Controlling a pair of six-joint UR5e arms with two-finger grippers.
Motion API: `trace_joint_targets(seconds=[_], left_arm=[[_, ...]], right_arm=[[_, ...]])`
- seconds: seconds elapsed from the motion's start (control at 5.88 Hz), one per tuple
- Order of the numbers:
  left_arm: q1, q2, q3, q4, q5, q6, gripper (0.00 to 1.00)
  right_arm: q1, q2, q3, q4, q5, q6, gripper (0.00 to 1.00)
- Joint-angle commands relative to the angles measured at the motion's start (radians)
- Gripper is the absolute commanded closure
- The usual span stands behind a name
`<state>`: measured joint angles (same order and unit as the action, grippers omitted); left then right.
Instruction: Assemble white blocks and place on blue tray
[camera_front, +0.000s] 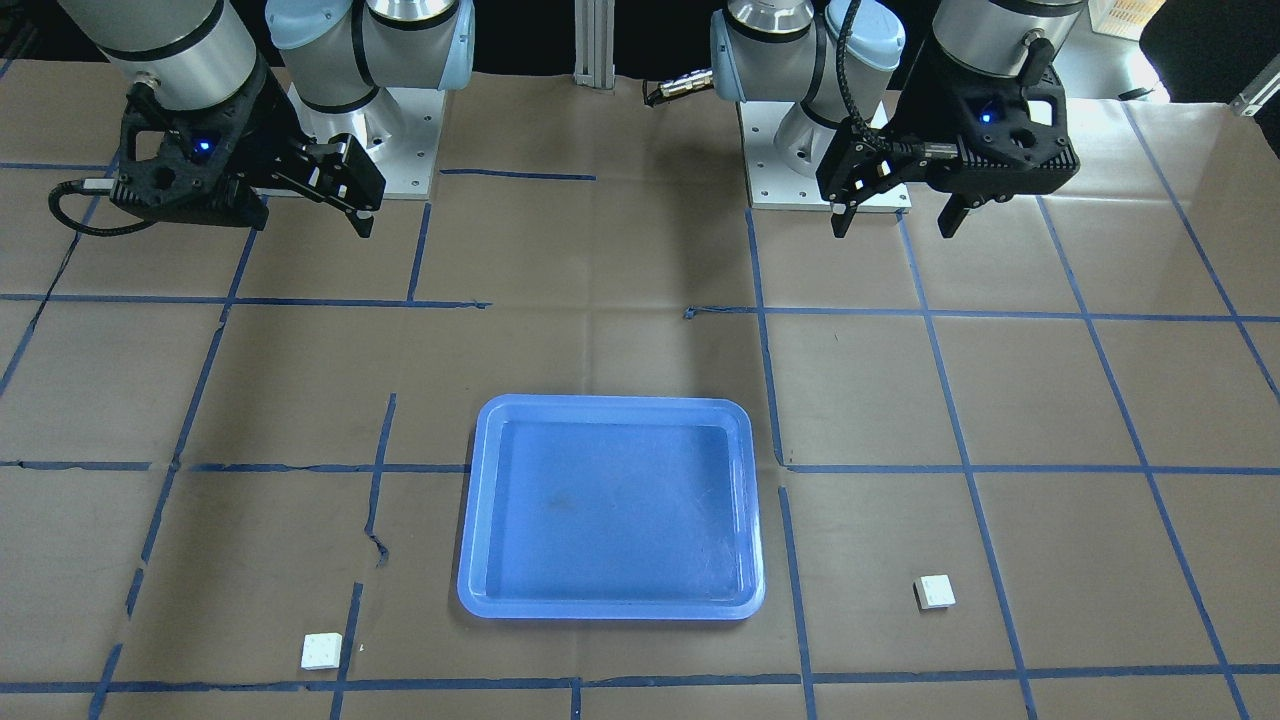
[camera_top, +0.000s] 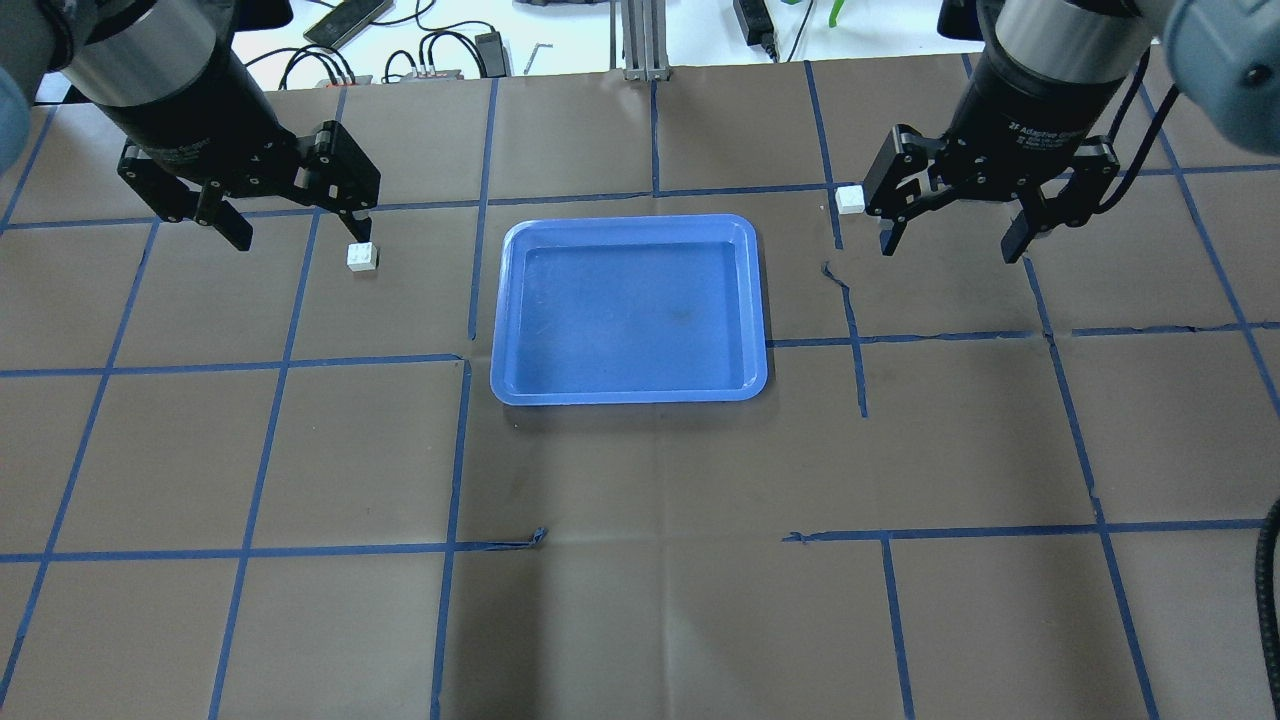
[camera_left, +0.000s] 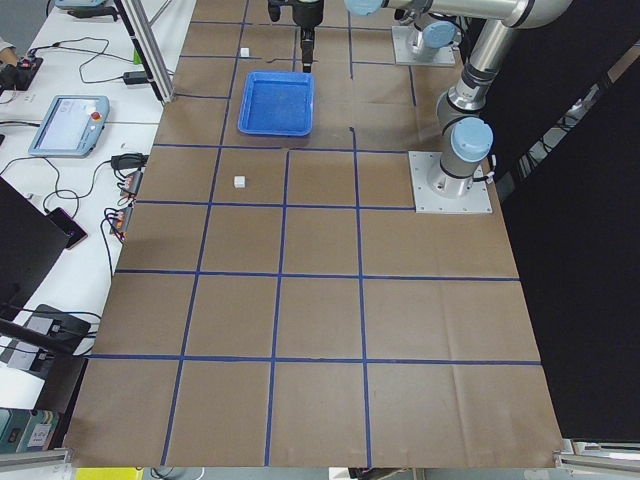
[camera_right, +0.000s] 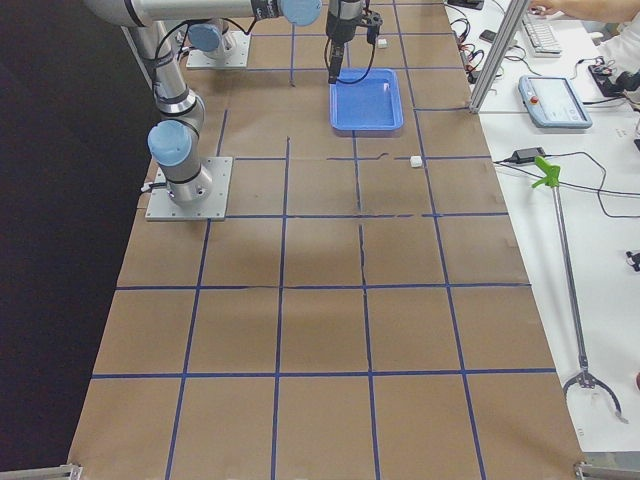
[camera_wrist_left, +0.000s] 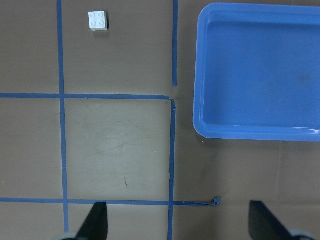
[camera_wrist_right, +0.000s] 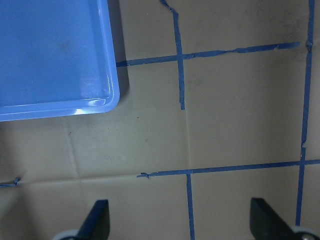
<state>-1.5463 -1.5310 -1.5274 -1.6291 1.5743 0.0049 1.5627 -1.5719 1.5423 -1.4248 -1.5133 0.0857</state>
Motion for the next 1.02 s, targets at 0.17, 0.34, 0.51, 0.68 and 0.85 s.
trace_joint_targets(seconds=[0.17, 0.34, 0.51, 0.68, 0.85], left_arm=[[-0.001, 0.0, -0.004, -0.003, -0.002, 0.003, 0.01], [-0.001, 0.0, -0.004, -0.002, -0.003, 0.009, 0.01], [-0.004, -0.001, -0.02, 0.0, -0.005, 0.009, 0.01], [0.003, 0.0, -0.027, 0.0, -0.004, 0.013, 0.01], [0.053, -0.02, -0.036, -0.002, 0.007, 0.15, 0.01]], right_arm=[[0.0, -0.003, 0.004, -0.045, -0.005, 0.005, 0.0], [0.0, -0.002, -0.001, -0.045, -0.004, 0.003, 0.0], [0.002, -0.002, -0.004, -0.043, -0.004, 0.003, 0.0], [-0.001, 0.0, -0.005, -0.049, 0.002, -0.018, 0.0], [-0.007, 0.004, -0.002, -0.087, 0.01, -0.263, 0.0]])
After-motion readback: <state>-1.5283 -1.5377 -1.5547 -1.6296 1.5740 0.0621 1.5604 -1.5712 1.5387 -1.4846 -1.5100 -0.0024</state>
